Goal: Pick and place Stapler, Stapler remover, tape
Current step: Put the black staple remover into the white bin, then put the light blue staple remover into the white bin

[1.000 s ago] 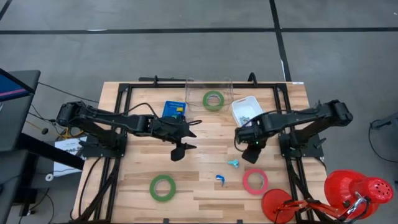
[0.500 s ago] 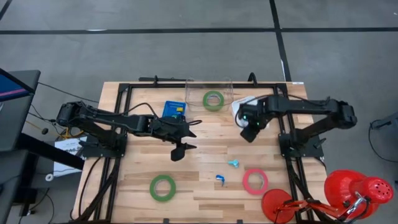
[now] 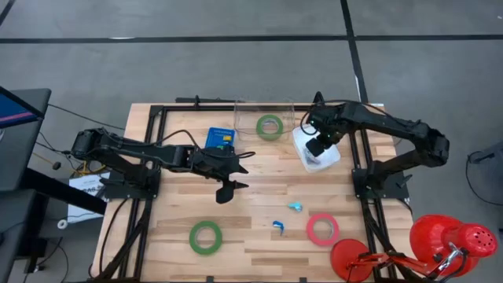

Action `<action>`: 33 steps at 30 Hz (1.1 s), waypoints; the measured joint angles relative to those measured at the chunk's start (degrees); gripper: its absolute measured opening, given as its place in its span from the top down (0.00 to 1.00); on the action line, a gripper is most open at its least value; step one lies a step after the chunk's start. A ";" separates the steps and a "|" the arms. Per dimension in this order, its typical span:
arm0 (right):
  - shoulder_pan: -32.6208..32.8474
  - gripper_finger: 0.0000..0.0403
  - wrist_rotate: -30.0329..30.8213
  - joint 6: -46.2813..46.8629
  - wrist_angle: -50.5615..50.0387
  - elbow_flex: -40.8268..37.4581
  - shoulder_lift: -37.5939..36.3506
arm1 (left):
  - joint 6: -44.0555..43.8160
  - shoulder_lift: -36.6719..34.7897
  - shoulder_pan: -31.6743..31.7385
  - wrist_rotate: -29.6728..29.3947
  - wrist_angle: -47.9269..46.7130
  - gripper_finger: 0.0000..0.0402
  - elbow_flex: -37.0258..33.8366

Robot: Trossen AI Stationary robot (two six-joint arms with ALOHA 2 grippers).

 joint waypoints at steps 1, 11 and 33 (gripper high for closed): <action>-0.59 0.84 0.06 0.00 0.01 0.00 0.00 | 0.00 0.00 0.00 0.00 -0.01 0.44 0.00; -2.77 0.81 0.18 0.00 -0.01 -0.02 0.00 | 0.01 0.00 0.00 0.00 0.00 0.44 0.00; 1.40 0.48 0.82 -0.96 0.34 -0.02 0.00 | 0.00 0.00 0.02 0.00 0.00 0.44 0.00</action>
